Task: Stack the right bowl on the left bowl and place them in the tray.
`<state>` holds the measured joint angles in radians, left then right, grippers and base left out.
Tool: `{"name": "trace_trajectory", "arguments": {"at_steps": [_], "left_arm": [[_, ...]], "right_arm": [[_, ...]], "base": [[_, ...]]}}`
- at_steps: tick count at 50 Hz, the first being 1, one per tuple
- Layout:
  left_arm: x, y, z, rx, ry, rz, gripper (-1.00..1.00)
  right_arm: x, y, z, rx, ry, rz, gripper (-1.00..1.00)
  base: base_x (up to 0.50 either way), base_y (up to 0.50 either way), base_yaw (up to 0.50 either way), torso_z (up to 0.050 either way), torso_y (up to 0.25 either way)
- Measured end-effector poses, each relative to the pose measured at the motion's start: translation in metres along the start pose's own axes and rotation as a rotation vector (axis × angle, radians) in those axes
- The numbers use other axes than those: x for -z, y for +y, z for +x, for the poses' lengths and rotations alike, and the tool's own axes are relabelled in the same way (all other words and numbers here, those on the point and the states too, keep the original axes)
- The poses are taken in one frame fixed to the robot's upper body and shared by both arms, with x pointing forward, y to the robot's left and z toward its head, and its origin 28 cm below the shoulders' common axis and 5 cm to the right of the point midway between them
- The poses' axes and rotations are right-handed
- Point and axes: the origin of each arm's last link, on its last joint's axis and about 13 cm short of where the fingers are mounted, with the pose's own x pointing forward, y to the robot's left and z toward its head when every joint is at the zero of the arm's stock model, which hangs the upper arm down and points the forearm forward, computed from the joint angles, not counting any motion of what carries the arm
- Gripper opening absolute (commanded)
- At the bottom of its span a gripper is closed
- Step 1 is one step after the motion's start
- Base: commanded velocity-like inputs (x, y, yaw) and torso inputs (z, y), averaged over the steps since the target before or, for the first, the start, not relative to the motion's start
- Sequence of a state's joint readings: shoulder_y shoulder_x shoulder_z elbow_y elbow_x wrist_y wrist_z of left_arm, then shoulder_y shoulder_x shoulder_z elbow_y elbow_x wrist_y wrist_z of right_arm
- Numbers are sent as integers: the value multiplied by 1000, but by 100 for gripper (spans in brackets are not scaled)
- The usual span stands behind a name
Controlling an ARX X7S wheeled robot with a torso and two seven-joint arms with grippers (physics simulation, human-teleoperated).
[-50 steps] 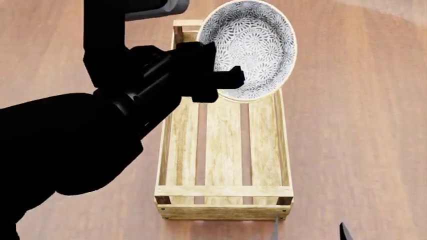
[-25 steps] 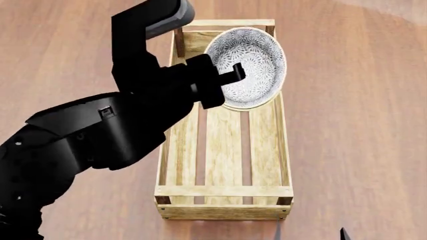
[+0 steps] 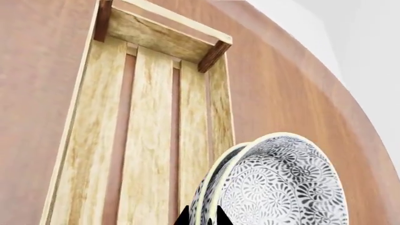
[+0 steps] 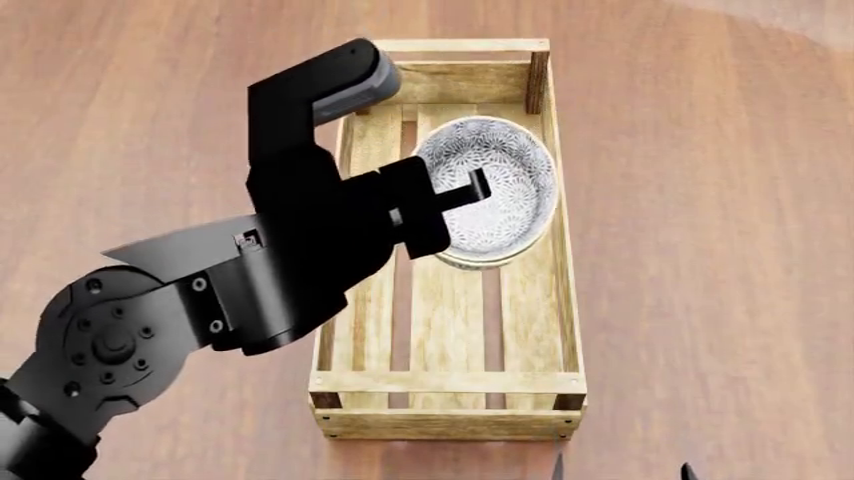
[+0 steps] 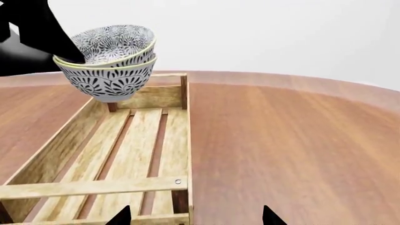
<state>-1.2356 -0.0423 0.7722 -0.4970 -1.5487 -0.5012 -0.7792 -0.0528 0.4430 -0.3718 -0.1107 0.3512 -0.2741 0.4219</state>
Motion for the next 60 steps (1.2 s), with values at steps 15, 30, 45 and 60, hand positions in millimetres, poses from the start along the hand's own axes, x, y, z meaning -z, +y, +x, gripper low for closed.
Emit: {"name": "trace_trajectory", "arguments": {"at_steps": [15,30,45,60], "left_arm": [[12,1,4,3,23,47,-100],[32,-1,6,42,47,127,-100],[41,1,10,47,60,141,-100],[45,10,20,21,59,136,-100]], "right_arm": [[3,0,0,-2,7,3,100],[5,-1,-1,-1,10,7,100],[8,-1,-1,-1,18,7,100],[10,-1,-2,-2,26,8,100]], "base": [[0,0,0,0,1],[0,0,0,1,1],[0,0,0,0,1],[0,0,0,0,1]]}}
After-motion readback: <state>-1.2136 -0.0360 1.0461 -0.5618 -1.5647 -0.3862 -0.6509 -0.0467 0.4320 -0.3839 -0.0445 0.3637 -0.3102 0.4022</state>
